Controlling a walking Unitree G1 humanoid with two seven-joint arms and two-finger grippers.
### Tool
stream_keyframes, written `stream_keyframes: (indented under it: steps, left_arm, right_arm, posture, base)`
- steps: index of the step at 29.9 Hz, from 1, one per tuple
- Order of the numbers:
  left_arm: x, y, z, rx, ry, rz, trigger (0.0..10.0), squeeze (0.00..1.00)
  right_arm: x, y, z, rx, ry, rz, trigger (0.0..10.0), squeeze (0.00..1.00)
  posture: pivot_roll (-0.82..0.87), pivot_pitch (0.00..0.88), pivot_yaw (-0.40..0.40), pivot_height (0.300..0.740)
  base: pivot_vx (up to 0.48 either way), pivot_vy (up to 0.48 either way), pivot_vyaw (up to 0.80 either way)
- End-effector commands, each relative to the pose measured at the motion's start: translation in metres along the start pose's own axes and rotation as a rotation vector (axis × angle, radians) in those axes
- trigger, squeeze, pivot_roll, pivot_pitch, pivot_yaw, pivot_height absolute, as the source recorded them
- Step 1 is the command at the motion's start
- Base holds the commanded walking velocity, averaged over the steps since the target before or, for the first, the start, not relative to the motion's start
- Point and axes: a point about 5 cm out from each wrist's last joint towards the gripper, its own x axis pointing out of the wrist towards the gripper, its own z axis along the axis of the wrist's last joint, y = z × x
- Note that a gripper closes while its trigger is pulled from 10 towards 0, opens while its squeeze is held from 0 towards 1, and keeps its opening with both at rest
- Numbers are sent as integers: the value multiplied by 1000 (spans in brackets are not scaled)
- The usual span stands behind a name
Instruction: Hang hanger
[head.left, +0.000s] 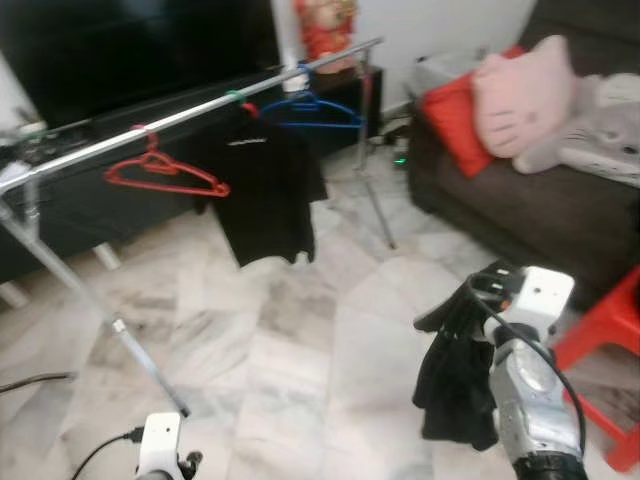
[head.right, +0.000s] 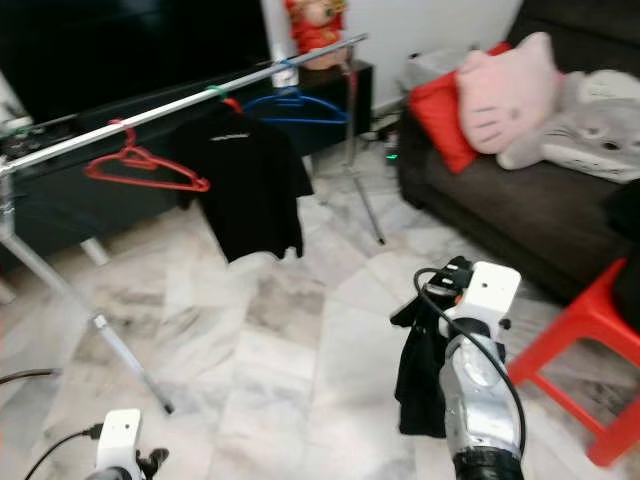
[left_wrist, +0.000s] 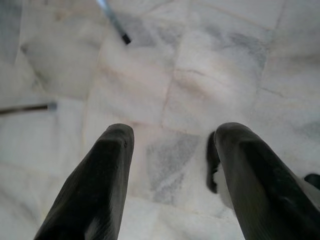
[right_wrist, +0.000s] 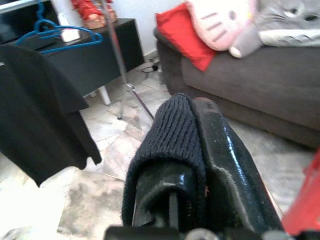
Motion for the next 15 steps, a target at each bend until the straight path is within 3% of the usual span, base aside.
stream_keyframes:
  steps: [1,11,15]
  left_arm:
    - [0,6,1,1,3,21,10000,0]
    - [0,6,3,0,-5,16,10000,0]
    - [0,6,4,1,-6,14,10000,0]
  right_arm:
    - [3,10,6,13,-30,29,10000,0]
    - [3,12,3,18,-15,35,10000,0]
    - [3,12,0,28,6,39,10000,0]
  posture:
    - [-100,0,45,740]
    - [-97,0,47,740]
    - [-97,0,49,740]
  base:
    - [0,0,800]
    - [0,0,800]
    - [0,0,153]
